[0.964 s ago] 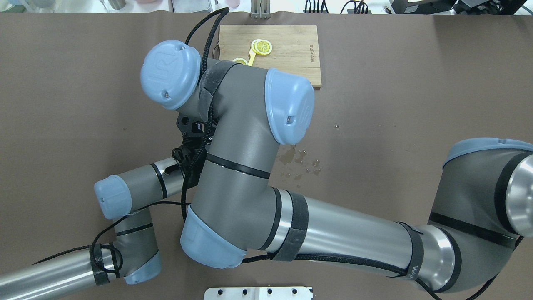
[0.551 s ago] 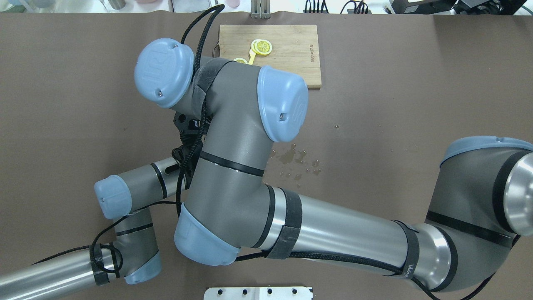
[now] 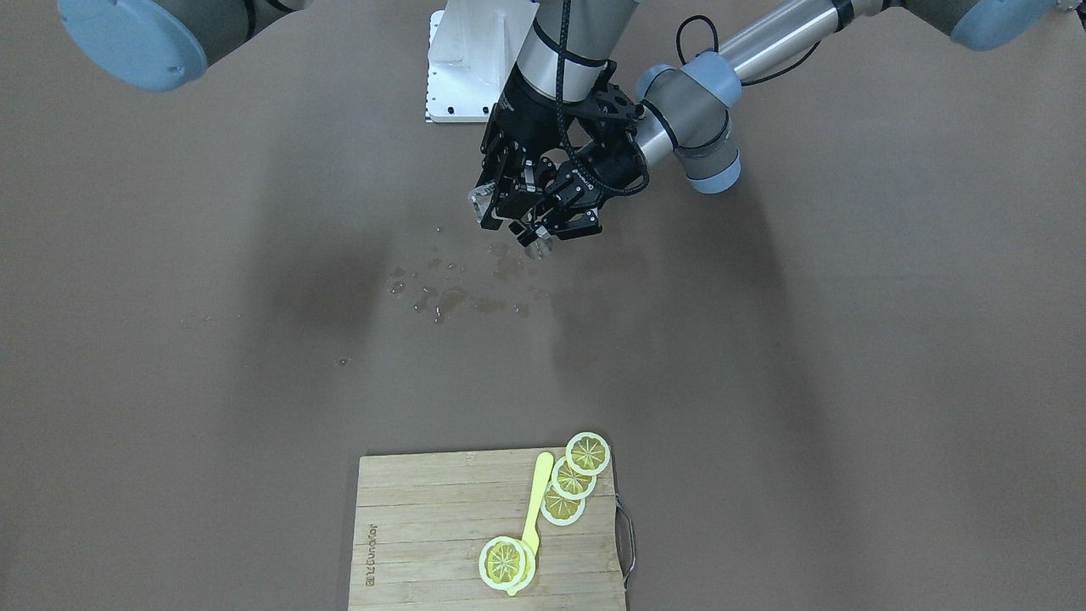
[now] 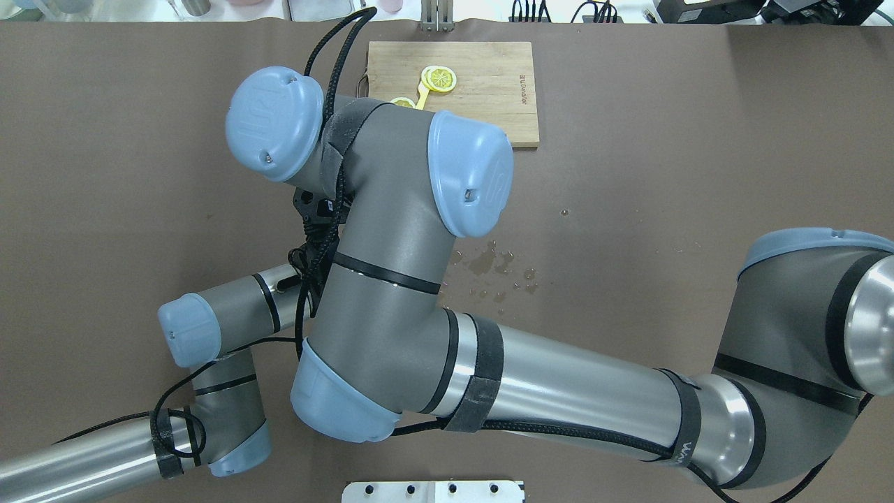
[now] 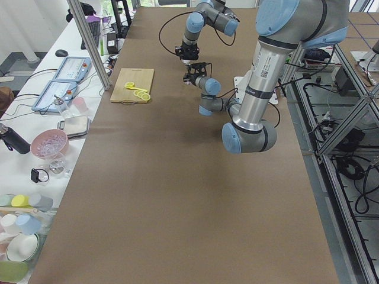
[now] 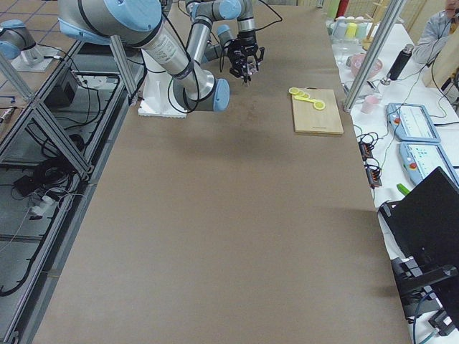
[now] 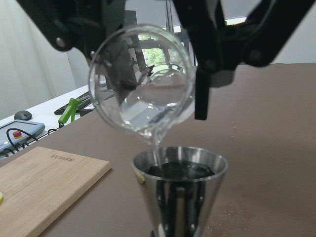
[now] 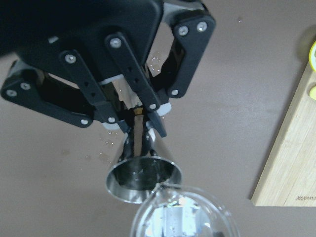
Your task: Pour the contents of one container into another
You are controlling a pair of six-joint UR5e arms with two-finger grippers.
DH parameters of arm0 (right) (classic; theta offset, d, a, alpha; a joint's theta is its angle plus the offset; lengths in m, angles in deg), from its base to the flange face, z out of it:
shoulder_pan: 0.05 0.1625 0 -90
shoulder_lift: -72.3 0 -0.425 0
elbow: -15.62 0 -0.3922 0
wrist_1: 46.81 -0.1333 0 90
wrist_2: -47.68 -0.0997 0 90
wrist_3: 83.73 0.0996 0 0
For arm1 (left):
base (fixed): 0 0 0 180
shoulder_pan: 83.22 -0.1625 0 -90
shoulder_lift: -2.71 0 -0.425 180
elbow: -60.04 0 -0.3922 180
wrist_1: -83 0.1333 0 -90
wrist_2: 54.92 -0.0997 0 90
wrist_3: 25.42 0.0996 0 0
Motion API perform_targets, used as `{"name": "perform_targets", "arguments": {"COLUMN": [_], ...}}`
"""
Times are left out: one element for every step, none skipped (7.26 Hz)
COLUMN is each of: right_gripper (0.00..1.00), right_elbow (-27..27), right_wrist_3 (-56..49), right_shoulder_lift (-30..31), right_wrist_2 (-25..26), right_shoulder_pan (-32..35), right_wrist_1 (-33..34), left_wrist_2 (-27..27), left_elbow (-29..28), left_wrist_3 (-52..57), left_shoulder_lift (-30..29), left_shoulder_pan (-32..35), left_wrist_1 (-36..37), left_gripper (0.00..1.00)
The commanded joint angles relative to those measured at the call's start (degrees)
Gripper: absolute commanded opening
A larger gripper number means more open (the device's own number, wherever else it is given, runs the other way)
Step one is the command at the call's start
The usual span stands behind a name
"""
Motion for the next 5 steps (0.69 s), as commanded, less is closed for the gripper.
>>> {"name": "perform_targets", "arguments": {"right_gripper": [0.00, 0.00, 0.00, 0.00, 0.00], "right_elbow": [0.03, -0.06, -0.06, -0.23, -0.49], "right_wrist_3": [0.02, 0.02, 0.02, 0.02, 0.02], "right_shoulder_lift": [0.03, 0.03, 0.11, 0.20, 0.20], "right_wrist_2": [0.32, 0.32, 0.24, 0.15, -0.03], "right_shoulder_pan": [0.06, 0.06, 0.23, 0.41, 0.76], "right_wrist_1": [0.00, 0.00, -0.26, -0.70, -0.79], "left_wrist_2": [0.00, 0.00, 0.00, 0.00, 0.00], "left_elbow": [-0.09, -0.09, 0.00, 0.00, 0.00], "left_wrist_3": [0.00, 0.00, 0.00, 0.00, 0.00], "left_shoulder_lift": [0.00, 0.00, 0.00, 0.00, 0.00], "left_shoulder_pan": [0.00, 0.00, 0.00, 0.00, 0.00], "left_wrist_1": [0.00, 0.00, 0.00, 0.00, 0.00], "left_gripper": [0.00, 0.00, 0.00, 0.00, 0.00]}}
